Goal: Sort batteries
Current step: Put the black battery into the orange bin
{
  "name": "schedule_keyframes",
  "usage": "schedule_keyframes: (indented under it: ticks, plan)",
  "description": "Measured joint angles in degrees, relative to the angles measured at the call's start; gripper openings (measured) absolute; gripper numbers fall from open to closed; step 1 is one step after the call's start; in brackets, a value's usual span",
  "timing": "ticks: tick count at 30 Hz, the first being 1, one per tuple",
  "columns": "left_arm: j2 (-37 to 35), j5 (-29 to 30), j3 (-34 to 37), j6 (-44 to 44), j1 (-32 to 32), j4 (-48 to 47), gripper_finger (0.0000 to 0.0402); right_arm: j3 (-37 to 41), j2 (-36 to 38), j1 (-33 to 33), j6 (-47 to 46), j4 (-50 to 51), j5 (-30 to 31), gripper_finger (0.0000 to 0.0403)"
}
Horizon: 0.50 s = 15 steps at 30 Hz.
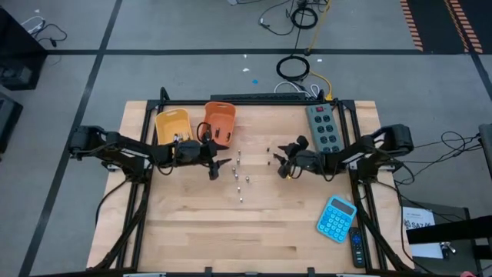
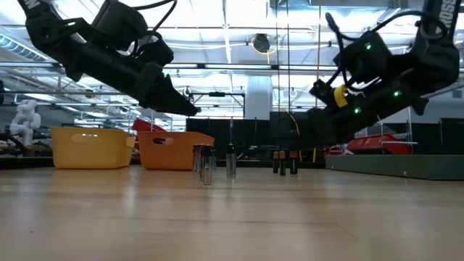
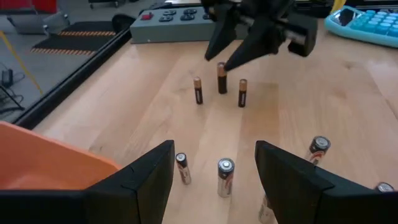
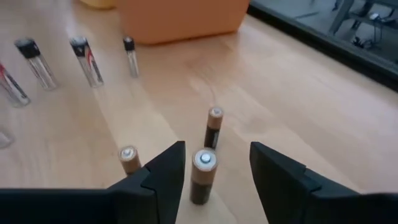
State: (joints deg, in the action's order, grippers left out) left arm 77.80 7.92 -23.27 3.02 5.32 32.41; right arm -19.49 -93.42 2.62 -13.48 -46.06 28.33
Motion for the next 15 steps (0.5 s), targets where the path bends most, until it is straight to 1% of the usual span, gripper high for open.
schedule_keyframes:
  ticks: [5, 9, 11, 12, 15]
  plan:
    - [0.00, -0.01, 0.00, 0.33, -0.04, 0.19, 0.0235, -0.52, -4.83, 0.48, -0.79, -3.49, -0.12, 0.0180]
    - [0.00, -0.02, 0.00, 0.13, -0.09, 0.06, 0.0235, -0.54, -7.55, 0.55, -2.17, -5.01, -0.02, 0.0165]
    - [0.00, -0.02, 0.00, -0.57, -0.09, 0.13, 0.0235, -0.54, -8.10, 0.79, -2.56, -4.99, -0.20, 0.0145]
    - [0.00, -0.02, 0.00, -0.88, -0.09, 0.22, 0.0235, -0.54, -8.13, 0.91, -2.57, -5.01, -0.19, 0.0129]
    - [0.00, -0.01, 0.00, -2.40, -0.22, 1.07, 0.0235, -0.54, -8.13, 1.22, -2.57, -5.10, -0.19, 0.0059]
